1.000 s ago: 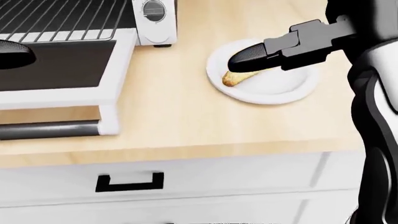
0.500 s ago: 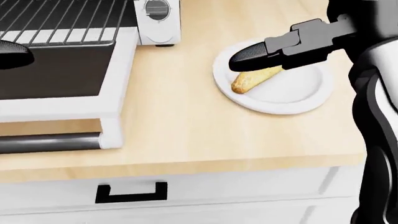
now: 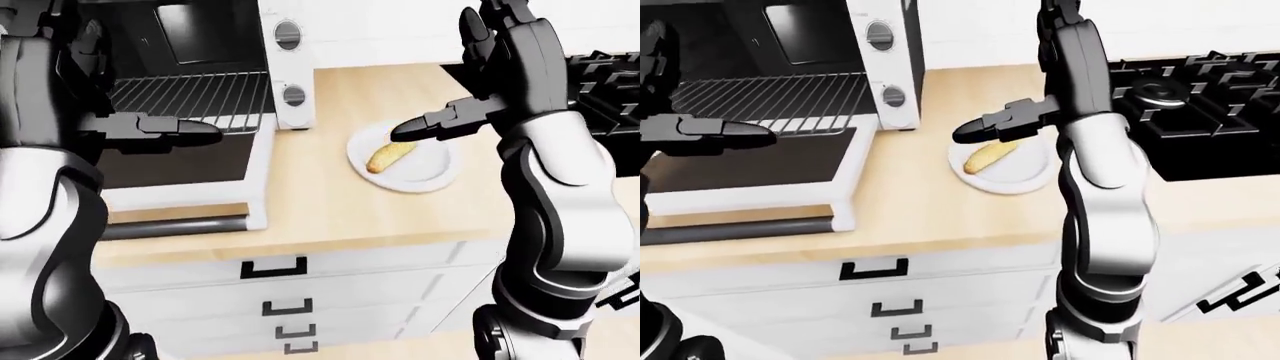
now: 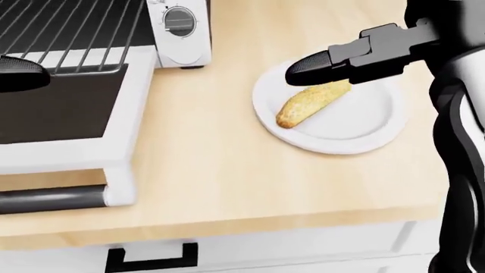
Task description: Place the baguette on the rack of the toaster oven.
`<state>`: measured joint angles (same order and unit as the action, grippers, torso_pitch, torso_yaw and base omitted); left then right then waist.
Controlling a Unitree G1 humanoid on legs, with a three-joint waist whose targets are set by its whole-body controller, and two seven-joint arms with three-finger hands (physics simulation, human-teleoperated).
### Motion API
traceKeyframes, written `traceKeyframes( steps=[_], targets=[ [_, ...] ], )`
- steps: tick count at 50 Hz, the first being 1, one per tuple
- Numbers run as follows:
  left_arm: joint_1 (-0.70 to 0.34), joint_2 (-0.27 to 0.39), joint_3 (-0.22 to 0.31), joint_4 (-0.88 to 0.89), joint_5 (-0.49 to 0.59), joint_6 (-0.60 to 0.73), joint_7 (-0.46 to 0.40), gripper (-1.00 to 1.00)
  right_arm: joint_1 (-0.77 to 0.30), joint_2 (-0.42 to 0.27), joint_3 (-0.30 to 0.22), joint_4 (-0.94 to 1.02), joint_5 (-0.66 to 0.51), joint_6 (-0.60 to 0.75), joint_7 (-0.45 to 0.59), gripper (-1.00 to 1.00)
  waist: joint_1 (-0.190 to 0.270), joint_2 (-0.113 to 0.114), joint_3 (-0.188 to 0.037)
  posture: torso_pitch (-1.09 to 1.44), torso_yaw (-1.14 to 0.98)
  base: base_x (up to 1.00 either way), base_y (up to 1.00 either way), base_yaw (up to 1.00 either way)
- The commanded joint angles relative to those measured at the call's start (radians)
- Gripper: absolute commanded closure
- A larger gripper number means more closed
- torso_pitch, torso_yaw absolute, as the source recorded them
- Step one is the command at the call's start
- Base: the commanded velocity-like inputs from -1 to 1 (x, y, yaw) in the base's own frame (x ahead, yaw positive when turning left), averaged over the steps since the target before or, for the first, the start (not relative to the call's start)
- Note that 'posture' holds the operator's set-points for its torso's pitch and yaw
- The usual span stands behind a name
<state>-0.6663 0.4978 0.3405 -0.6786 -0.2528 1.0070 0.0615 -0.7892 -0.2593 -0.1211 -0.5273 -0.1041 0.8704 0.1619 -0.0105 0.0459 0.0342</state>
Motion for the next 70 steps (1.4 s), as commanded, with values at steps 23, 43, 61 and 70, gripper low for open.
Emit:
traceKeyframes(
  steps=[23, 43, 61, 70],
  targets=[
    [-0.01, 0.017, 0.023, -0.027, 0.018, -0.027, 0.001, -1.0, -0.022, 0.003, 0.002, -0.026, 0.007, -0.041, -0.016, -1.0, 0.027, -0.04, -0.005, 0.0, 0.0, 0.0, 0.06, 0.0],
    [-0.004, 0.026, 0.039, -0.051, 0.008, -0.009, -0.001, -1.0, -0.025, 0.014, 0.001, -0.03, 0.002, -0.048, -0.007, -1.0, -0.006, 0.051, -0.018, 0.0, 0.0, 0.0, 0.24, 0.0],
    [-0.017, 0.029, 0.039, -0.062, 0.004, 0.011, 0.002, -1.0, -0.031, -0.035, -0.006, -0.025, 0.008, 0.002, 0.006, -1.0, 0.025, -0.078, 0.012, 0.0, 0.0, 0.0, 0.0, 0.0],
    [-0.013, 0.054, 0.076, -0.108, -0.023, 0.06, -0.001, -1.0, -0.171, -0.202, 0.091, 0.182, -0.288, -0.104, 0.396, -1.0, 0.007, -0.03, 0.004, 0.0, 0.0, 0.0, 0.0, 0.0]
  ],
)
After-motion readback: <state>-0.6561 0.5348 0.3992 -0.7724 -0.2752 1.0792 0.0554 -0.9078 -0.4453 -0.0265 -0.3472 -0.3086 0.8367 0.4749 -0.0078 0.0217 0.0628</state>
